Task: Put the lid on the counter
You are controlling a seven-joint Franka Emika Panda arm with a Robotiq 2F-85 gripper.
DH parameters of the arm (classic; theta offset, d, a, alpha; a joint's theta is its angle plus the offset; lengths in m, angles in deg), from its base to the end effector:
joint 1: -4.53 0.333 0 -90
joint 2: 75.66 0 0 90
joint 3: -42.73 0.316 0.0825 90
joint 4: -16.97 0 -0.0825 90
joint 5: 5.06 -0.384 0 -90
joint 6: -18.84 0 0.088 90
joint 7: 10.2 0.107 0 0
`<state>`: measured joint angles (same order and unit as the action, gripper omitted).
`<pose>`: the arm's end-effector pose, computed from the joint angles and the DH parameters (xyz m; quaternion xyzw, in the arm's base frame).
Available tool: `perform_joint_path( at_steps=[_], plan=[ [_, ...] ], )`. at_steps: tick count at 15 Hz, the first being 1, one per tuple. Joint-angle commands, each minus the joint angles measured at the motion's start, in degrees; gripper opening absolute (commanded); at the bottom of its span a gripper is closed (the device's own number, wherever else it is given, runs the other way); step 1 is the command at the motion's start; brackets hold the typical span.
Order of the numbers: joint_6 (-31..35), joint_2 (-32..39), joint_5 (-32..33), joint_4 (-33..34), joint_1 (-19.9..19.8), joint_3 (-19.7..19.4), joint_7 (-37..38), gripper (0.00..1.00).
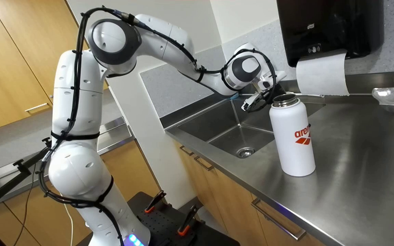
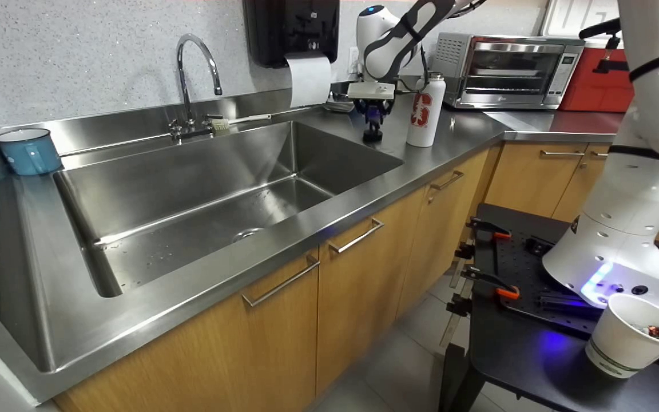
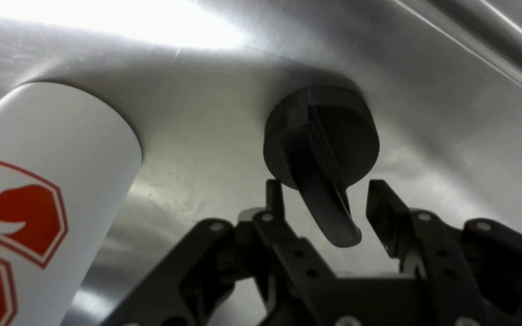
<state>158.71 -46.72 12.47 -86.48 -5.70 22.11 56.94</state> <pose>0.5830 -0.3238 0.2961 0.7382 -0.6434 0.1279 0.1575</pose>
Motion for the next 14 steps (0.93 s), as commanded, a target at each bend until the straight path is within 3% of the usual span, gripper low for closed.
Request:
perform_joint_path(
  at_steps=[1,3,4,9,14],
  plan=[
    [2.4,-4.0,0.2,-3.0,1.7,-1.3,-0.2,0.84],
    [2.5,-8.0,0.3,-4.8,1.9,-1.1,-2.4,0.98],
    [2.2,-10.8,0.0,-6.1,1.6,-0.5,-4.5,1.0],
    [-5.1,-25.2,1.2,-10.6,2.1,0.7,-11.2,1.0],
    [-16.8,-38.3,2.5,-12.7,0.7,5.5,-15.6,1.0]
  ],
)
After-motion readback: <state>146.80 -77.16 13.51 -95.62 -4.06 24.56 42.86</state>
